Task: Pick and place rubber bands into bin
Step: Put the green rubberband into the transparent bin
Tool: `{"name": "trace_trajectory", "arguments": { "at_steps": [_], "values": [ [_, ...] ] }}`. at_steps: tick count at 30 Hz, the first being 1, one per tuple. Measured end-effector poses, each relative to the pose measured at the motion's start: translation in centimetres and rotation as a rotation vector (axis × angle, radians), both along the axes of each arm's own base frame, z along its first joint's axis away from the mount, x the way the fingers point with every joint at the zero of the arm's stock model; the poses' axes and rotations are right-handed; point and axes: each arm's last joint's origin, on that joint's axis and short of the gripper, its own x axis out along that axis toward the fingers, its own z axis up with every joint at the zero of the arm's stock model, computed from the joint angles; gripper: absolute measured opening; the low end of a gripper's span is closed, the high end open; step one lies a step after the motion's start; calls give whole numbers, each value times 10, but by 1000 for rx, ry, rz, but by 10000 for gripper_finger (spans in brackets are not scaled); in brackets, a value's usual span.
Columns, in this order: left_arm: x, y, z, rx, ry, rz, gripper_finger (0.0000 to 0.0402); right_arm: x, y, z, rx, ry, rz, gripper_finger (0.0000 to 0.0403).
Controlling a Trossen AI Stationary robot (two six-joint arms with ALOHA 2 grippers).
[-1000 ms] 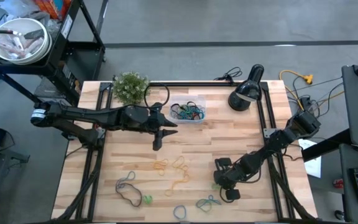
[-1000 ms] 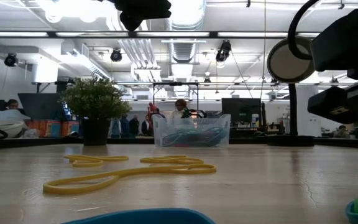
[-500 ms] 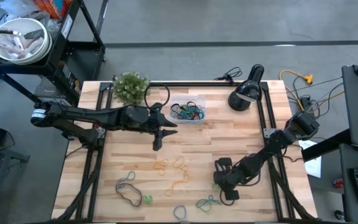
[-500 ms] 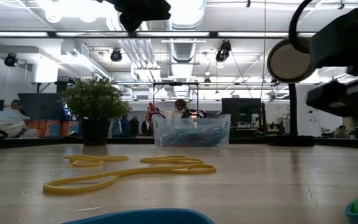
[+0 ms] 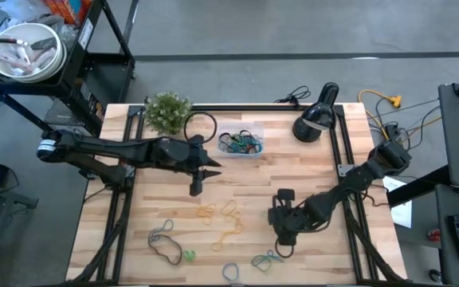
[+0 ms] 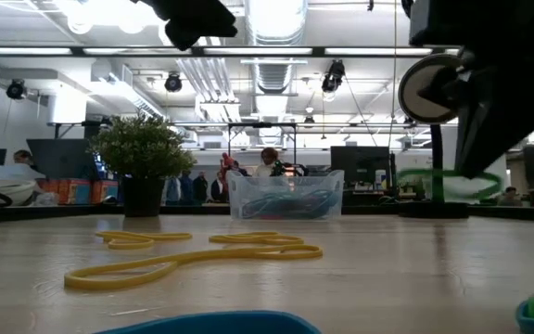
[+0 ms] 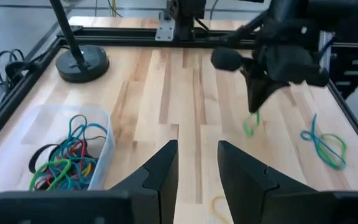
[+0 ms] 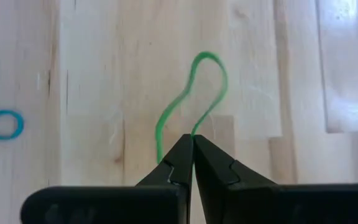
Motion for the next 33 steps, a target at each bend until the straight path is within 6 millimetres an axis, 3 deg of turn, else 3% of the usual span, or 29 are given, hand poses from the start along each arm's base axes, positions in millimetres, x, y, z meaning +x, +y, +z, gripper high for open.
{"name": "trace_trajectory", "arguments": {
  "at_steps": [8,14,24,33],
  "values": [
    [-19,-3,7,5,31,-11,96,19,-13,24,-83,-47,-23,8],
    [-36,-4,12,-5,64,5,96,38,-35,44,-180,-81,-25,8],
    [-53,-11,13,-39,101,38,96,70,-101,77,-373,-134,-126,8],
    [-51,-13,-10,-91,129,72,96,81,-168,86,-449,-138,-240,8]
  ]
}}
